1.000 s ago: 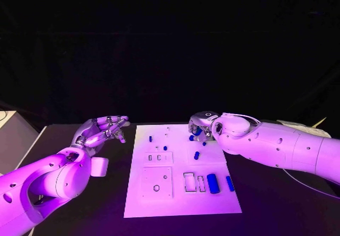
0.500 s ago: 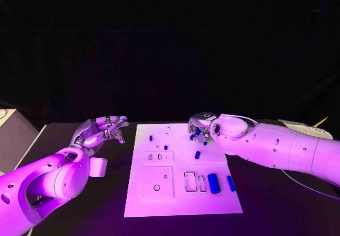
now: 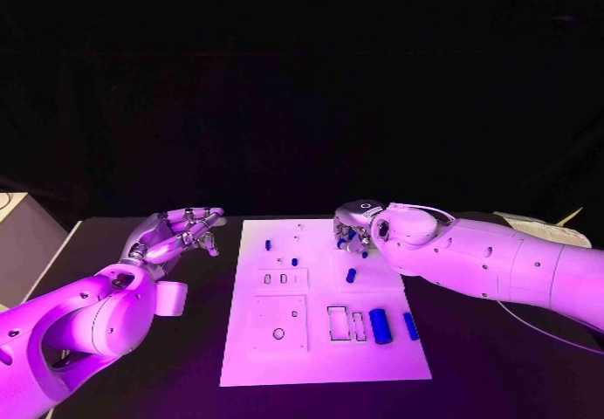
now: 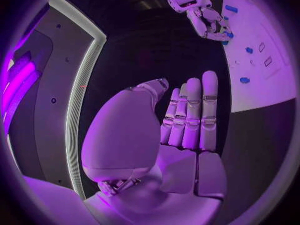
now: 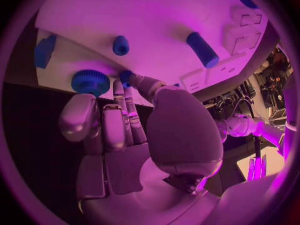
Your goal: Assemble the parts on the task board
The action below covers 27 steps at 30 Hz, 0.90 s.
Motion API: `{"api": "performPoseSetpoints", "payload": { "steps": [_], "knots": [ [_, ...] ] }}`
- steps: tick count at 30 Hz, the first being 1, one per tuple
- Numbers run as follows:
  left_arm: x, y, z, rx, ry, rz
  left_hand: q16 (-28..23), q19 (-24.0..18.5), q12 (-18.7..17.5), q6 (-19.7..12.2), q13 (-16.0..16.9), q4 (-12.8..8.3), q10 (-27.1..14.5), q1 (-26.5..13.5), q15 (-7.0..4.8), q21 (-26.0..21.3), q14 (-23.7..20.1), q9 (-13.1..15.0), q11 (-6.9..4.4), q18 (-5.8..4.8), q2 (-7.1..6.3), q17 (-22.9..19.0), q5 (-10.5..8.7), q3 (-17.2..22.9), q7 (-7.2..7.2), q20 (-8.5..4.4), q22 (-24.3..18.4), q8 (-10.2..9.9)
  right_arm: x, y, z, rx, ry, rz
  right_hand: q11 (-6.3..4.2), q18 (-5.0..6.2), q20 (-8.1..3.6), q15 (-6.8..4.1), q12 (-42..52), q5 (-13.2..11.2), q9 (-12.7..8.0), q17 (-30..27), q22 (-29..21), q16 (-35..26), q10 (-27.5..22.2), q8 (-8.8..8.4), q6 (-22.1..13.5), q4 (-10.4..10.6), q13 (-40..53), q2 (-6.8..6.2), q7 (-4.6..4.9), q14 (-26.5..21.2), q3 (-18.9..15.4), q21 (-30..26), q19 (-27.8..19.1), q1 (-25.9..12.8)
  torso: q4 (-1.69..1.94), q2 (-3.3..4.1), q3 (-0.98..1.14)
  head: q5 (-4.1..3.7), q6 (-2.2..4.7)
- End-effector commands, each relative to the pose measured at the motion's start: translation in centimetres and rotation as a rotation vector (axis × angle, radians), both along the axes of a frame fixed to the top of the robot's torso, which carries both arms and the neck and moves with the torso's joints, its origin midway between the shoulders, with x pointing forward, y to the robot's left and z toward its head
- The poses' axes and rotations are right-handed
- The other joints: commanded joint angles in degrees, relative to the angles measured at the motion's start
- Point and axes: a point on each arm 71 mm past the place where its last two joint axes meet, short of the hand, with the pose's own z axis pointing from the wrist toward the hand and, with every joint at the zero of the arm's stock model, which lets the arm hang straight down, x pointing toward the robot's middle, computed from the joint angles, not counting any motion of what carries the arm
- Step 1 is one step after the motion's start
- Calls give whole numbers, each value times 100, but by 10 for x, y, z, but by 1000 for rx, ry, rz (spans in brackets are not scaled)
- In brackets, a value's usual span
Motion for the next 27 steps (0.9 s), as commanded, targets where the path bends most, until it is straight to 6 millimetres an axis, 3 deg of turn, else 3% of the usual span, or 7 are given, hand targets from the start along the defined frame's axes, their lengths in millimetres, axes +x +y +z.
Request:
{"api": "performPoseSetpoints", "payload": {
  "steps": [1,15,19,27],
  "knots": [
    [-1,-2,1,-4,-5,-23,27,-43,-24,-33,5,-4,-1,-47,-3,21,22,5,11,75,-3,5,-25,35,11,5,5,24,-1,2,-1,0,-23,9,-37,-20,4,-54,21,-4,59,19,51,41,79,50,63,-34,46,104,-16,168,61,62,-17,63,28,12,-17,-21,12],
    [0,-2,0,-4,-4,-20,47,-61,-25,-41,6,-7,-12,-51,0,61,15,11,13,76,0,9,-26,45,15,9,29,24,-5,16,14,109,-199,17,-30,-34,-7,-53,-27,330,196,51,183,105,133,97,35,-208,106,110,12,167,215,166,-37,132,81,36,-48,-59,78],
    [1,-1,0,-3,-5,-17,47,-61,-25,-41,6,-7,-12,-51,0,61,15,11,13,76,0,9,-26,45,15,9,29,24,-5,24,22,174,-275,26,-8,-33,4,-39,-33,598,256,29,206,113,120,101,6,-273,124,87,37,156,299,182,-61,102,98,44,-55,-94,98],
    [0,0,1,-3,-6,-16,52,-67,-26,-46,6,-13,-16,-46,1,73,12,12,15,76,1,9,-26,51,17,10,36,23,3,41,26,227,-307,37,4,-28,12,-29,-42,596,282,-2,196,107,97,94,-25,-304,129,47,54,148,305,174,-78,67,129,63,-82,-134,143]
  ]
}}
